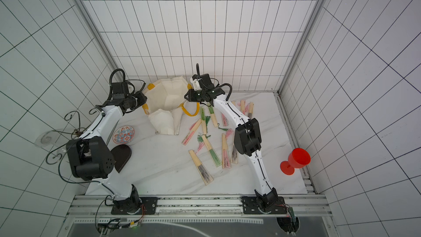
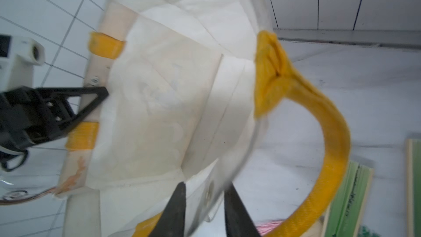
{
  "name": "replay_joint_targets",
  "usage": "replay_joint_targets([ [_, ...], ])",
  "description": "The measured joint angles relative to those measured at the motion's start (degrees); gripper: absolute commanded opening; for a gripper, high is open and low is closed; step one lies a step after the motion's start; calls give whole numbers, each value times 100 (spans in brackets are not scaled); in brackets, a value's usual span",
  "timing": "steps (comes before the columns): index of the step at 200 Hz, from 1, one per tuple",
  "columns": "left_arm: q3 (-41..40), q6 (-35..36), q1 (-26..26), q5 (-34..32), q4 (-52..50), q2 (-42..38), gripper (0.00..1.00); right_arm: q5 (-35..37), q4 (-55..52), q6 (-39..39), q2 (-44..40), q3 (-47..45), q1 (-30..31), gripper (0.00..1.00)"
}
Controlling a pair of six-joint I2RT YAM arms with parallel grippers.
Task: Take out the folding fans from the tote bags
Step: Place the canvas bag at the center of the board, then reset both arms
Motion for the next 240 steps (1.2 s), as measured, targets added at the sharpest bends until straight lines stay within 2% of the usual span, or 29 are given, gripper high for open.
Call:
replay_joint_targets([
  [25, 376, 90, 15, 92, -28, 341, 50, -221, 227, 63, 33, 129, -107, 49],
  [70, 1084, 120, 33, 243, -129, 431, 74, -337, 308, -59, 11, 321, -216, 58],
  [95, 1134, 144, 68, 251, -177, 212, 85, -160, 37, -260, -190, 299, -249, 62],
  [118, 831, 251, 87, 210, -227, -350, 97, 223, -68, -413, -1032, -302, -251, 64],
  [150, -136, 341, 87, 50, -205, -1742, 97, 1023, -9, -562, -2780, -1742, -254, 70],
  [180, -1357, 400, -107, -363, -66, -3265, 97, 2011, 256, -605, -4430, -3552, -262, 78],
  [203, -2170, 522, -813, -872, -96, -4293, 97, 2721, 310, -553, -5440, -4892, -310, 87],
  [220, -2706, 634, -1534, -1421, -160, -4892, 97, 3324, 369, -479, -6122, -5775, -358, 99],
  [240, -3368, 726, -2264, -2221, -293, -5410, 97, 3954, 413, -402, -6970, -6706, -400, 100],
])
